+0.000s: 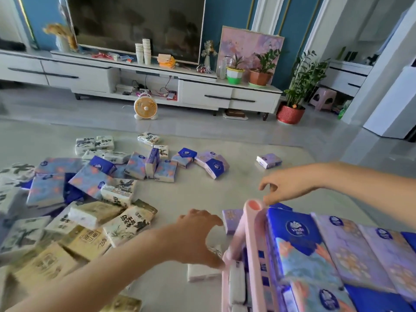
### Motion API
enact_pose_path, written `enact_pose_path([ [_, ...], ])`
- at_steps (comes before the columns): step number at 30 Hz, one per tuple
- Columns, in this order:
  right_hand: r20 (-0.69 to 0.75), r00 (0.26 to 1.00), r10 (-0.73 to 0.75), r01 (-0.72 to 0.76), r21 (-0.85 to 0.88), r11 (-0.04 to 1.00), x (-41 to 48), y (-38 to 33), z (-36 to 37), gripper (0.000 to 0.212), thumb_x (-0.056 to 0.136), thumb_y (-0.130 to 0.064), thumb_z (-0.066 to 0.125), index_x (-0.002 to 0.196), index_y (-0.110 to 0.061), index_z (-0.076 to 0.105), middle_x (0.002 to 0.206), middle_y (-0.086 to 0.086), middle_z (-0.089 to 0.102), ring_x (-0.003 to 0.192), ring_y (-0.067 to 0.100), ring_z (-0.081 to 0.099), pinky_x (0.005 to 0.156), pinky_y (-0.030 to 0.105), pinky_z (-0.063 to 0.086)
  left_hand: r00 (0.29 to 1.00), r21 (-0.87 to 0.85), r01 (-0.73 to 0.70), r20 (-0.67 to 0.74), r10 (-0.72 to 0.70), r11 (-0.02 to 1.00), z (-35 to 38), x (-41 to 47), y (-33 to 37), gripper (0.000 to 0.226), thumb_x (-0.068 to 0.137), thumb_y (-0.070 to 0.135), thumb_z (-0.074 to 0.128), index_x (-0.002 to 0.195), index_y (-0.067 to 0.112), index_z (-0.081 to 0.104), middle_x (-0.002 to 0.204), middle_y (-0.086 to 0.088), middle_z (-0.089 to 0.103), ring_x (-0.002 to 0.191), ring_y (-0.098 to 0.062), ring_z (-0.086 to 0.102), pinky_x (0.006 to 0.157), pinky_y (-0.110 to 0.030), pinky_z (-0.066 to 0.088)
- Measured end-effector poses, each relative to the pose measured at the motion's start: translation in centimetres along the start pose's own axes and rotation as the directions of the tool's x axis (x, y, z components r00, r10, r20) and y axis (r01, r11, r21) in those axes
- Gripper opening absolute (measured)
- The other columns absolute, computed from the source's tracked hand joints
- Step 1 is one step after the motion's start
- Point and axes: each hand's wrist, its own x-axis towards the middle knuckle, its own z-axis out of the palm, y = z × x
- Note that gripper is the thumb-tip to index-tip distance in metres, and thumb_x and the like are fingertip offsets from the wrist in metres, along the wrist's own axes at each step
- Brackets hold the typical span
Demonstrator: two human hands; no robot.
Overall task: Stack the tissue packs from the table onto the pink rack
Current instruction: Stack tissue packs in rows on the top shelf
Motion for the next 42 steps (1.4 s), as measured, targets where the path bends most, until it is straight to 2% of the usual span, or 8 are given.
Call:
enact_pose_path([
  [8, 0.049, 0.992, -0.114, 0.114, 0.013, 0.993, 6.1, -2.8, 0.9, 0.059, 0.086, -0.039, 0.062, 0.136, -0.019, 0.038, 0.129, 0.002, 0.052, 0.097, 0.014, 0.049, 0.082, 0.023, 0.039, 0.979, 0.083, -0.03, 0.204, 0.013, 0.996, 1.5, 0.8, -1.8, 0.101, 0.078, 0.042, 0.07, 0.149, 0.023, 0.001, 0.156, -0.004, -0.013, 0.141, -0.017, -0.021, 0.113, -0.038, -0.012],
  [14, 0.081, 0.983, -0.165, 0.163, 0.02, 0.986, 7.5, -3.6, 0.3, 0.083, 0.074, -0.039, 0.075, 0.139, -0.018, 0.027, 0.137, 0.004, 0.042, 0.116, 0.019, 0.048, 0.091, 0.024, 0.038, 0.991, 0.188, 0.016, 0.128, -0.04, 0.982, 0.3, 2.4, -3.3, 0.067, 0.088, 0.023, 0.054, 0.145, 0.023, 0.019, 0.153, -0.007, 0.01, 0.144, -0.02, -0.006, 0.116, -0.038, 0.0],
  [17, 0.16, 0.971, -0.175, 0.188, -0.069, 0.98, 7.6, -4.2, 1.5, 0.086, 0.074, -0.03, 0.078, 0.138, -0.016, 0.022, 0.137, 0.008, 0.036, 0.118, 0.023, 0.046, 0.091, 0.027, 0.038, 0.977, -0.066, 0.148, 0.167, -0.135, 0.987, -2.9, 5.4, -4.4, 0.071, 0.086, 0.024, 0.06, 0.145, 0.024, 0.021, 0.149, -0.004, 0.025, 0.137, -0.019, 0.026, 0.108, -0.028, 0.027],
  [19, 0.134, 0.967, -0.218, 0.229, -0.076, 0.97, 7.7, -4.5, 2.3, 0.077, 0.076, -0.024, 0.076, 0.134, -0.012, 0.027, 0.133, 0.01, 0.037, 0.114, 0.025, 0.048, 0.083, 0.026, 0.038, 0.983, -0.256, 0.176, -0.01, -0.184, 0.95, -4.2, 8.5, -5.0, 0.068, 0.086, 0.028, 0.061, 0.144, 0.02, 0.026, 0.146, -0.005, 0.033, 0.13, -0.02, 0.037, 0.101, -0.027, 0.033],
  [24, 0.096, 0.94, -0.327, 0.337, -0.105, 0.936, 7.7, -4.5, 2.7, 0.027, 0.079, -0.02, 0.071, 0.093, -0.005, 0.055, 0.092, 0.014, 0.06, 0.067, 0.019, 0.048, 0.043, 0.007, 0.034, 0.865, -0.04, 0.236, -0.447, -0.229, 0.971, -3.2, 15.5, -5.4, 0.083, 0.083, 0.047, 0.061, 0.146, 0.016, 0.017, 0.155, -0.011, 0.006, 0.14, -0.031, 0.013, 0.112, -0.043, 0.017],
  [32, -0.231, 0.935, -0.27, 0.275, -0.009, 0.961, 5.5, -3.0, 0.7, 0.036, 0.073, -0.031, 0.071, 0.084, -0.02, 0.039, 0.083, -0.005, 0.043, 0.071, 0.015, 0.047, 0.06, 0.025, 0.04, 0.768, 0.106, 0.35, -0.602, -0.22, 0.931, -1.5, 18.7, -5.8, 0.057, 0.086, 0.033, 0.056, 0.134, 0.012, 0.035, 0.133, -0.011, 0.045, 0.124, -0.033, 0.039, 0.098, -0.038, 0.031],
  [35, -0.363, 0.909, -0.204, 0.246, 0.074, 0.966, 2.9, -1.9, -0.5, 0.042, 0.067, -0.03, 0.072, 0.095, -0.018, 0.043, 0.094, -0.005, 0.046, 0.085, 0.016, 0.05, 0.077, 0.032, 0.047, 0.67, -0.111, 0.248, -0.698, -0.253, 0.962, -2.3, 16.1, -4.5, 0.054, 0.08, 0.03, 0.061, 0.128, 0.013, 0.044, 0.123, -0.01, 0.052, 0.114, -0.03, 0.043, 0.091, -0.035, 0.033],
  [42, -0.648, 0.756, -0.092, 0.273, 0.184, 0.944, -6.8, 0.4, -2.5, 0.041, 0.073, -0.032, 0.073, 0.103, -0.014, 0.052, 0.098, -0.003, 0.052, 0.082, 0.012, 0.046, 0.064, 0.01, 0.035, 0.548, -0.449, -0.076, -0.765, -0.339, 0.89, -7.7, 3.4, -0.4, 0.068, 0.067, 0.025, 0.077, 0.128, 0.024, 0.046, 0.11, -0.001, 0.06, 0.095, -0.021, 0.058, 0.074, -0.025, 0.047],
])
